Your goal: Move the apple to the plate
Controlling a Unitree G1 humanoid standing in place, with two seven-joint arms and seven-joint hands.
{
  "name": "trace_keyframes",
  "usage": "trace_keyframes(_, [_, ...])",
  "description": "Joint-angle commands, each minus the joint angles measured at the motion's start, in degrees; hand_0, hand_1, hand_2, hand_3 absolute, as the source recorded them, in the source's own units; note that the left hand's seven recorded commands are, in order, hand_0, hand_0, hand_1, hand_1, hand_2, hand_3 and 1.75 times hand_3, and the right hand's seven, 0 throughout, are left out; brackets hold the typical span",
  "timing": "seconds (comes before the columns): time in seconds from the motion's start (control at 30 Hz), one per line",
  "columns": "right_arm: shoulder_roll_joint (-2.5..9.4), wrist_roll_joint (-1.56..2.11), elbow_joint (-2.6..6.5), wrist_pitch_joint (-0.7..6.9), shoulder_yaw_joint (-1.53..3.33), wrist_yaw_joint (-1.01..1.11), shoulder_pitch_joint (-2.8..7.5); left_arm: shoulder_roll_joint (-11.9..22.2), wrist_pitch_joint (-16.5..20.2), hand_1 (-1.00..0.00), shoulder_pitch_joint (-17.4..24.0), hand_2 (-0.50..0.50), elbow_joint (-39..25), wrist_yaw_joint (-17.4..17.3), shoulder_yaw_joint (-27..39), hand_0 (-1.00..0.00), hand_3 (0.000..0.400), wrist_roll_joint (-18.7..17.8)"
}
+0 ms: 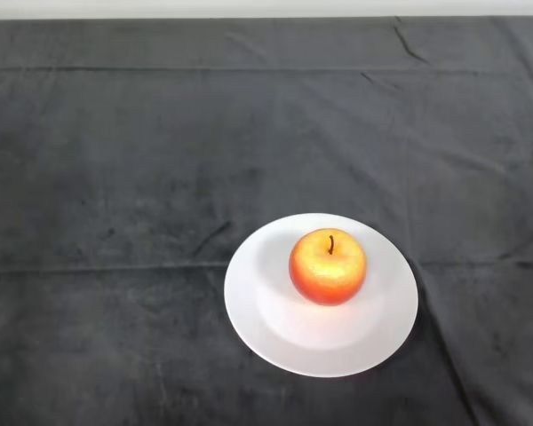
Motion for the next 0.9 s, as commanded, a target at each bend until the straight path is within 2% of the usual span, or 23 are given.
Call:
trace_keyframes(0.03, [-1.34, 1.33, -1.18, 0.05, 0.11, -0.21, -2.54, 4.3, 0.6, 0.00, 1.3, 0.00, -4.1, 0.5, 2.4, 0.00, 0.000, -0.1])
trace_keyframes(0.43, [-1.37, 1.34, -1.14, 0.06, 0.11, -0.21, -2.56, 5.4, -0.4, 0.00, 4.1, 0.00, -4.1, 1.7, 10.6, 0.00, 0.000, 0.2])
trace_keyframes(0.63, [-1.40, 1.35, -1.08, 0.06, 0.11, -0.19, -2.58, 6.8, -1.9, 0.00, 6.5, 0.00, -2.9, 0.9, 16.6, 0.00, 0.000, -1.7])
trace_keyframes(0.9, [-1.44, 1.37, -0.98, 0.07, 0.09, -0.16, -2.62, 7.1, -2.3, 0.00, 7.3, 0.00, -1.6, 1.4, 21.5, 0.00, 0.000, -2.5])
